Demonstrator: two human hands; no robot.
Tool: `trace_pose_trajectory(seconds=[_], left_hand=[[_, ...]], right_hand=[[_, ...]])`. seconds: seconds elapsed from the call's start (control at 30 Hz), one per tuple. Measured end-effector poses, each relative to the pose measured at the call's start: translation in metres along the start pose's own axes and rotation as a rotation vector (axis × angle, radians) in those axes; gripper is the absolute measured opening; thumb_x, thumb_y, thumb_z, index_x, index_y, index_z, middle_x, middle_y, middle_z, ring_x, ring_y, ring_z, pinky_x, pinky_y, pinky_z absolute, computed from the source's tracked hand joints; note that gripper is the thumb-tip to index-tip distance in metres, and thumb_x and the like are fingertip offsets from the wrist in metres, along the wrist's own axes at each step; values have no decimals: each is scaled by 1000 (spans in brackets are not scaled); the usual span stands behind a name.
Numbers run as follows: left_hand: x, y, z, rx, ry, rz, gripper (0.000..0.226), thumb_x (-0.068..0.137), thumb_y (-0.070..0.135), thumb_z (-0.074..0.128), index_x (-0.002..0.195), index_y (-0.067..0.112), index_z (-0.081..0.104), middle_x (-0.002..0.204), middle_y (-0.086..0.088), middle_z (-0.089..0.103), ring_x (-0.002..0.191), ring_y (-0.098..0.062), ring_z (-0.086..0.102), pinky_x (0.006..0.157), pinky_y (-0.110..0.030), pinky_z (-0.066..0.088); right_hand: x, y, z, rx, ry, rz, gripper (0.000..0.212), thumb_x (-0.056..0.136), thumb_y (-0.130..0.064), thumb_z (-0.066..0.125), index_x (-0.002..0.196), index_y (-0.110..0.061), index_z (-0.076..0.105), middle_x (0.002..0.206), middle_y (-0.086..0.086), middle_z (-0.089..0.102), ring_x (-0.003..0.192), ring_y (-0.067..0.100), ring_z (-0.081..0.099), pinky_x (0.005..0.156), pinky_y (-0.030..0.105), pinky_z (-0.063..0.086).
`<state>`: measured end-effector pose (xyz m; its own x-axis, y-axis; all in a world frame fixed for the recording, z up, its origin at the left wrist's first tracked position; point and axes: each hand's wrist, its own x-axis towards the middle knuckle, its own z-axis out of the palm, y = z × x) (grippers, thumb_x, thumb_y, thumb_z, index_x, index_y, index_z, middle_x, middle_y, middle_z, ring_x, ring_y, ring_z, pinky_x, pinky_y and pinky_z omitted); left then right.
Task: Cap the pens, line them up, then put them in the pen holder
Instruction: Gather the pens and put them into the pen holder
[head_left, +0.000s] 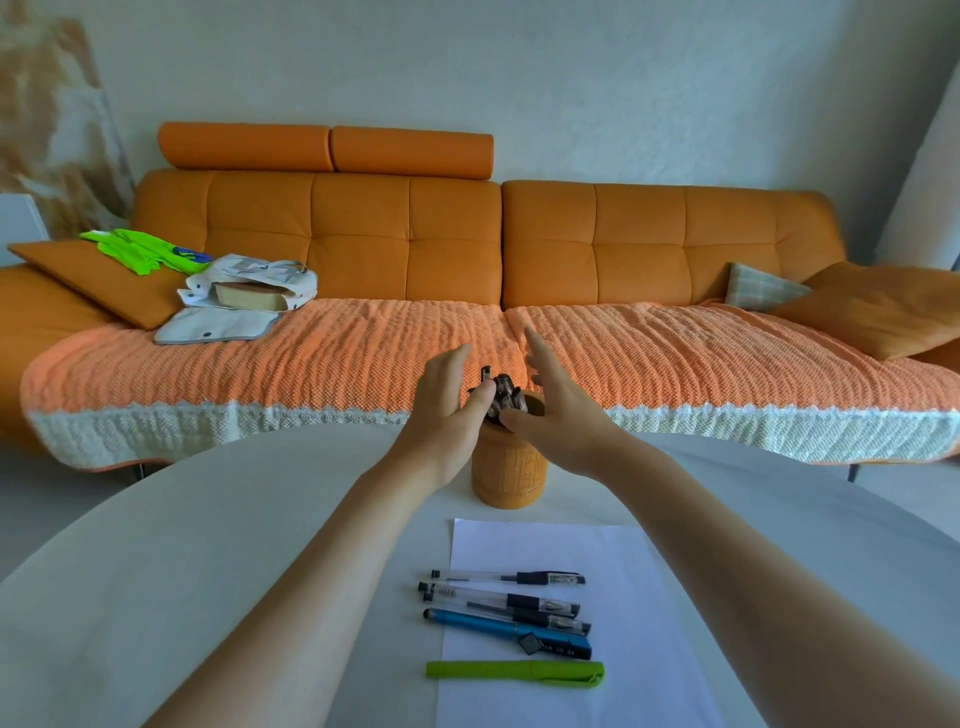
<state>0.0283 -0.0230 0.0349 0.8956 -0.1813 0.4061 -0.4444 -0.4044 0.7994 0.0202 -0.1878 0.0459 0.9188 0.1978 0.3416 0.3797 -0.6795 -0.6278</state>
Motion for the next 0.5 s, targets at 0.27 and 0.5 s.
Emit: trace_pose_trajectory(seconds=[0.27, 0.5], left_hand=[[-59, 18, -14, 302, -120, 154, 35, 88, 34, 63, 114, 22, 42, 111, 7, 37, 109, -12, 37, 95, -28, 35], [-121, 6, -7, 510, -617, -142, 106, 67, 60, 74, 151, 37, 14, 157, 12, 19, 141, -12, 26, 110, -33, 32]], right_hand=[[-48, -14, -24, -282, 31, -111, 42, 86, -30, 66, 125, -25, 51, 123, 0, 50, 116, 18, 49, 98, 39, 45], [-112, -21, -13, -414, -528, 118, 92, 73, -57, 73, 150, -33, 29, 150, -8, 38, 134, 18, 42, 108, 38, 40]])
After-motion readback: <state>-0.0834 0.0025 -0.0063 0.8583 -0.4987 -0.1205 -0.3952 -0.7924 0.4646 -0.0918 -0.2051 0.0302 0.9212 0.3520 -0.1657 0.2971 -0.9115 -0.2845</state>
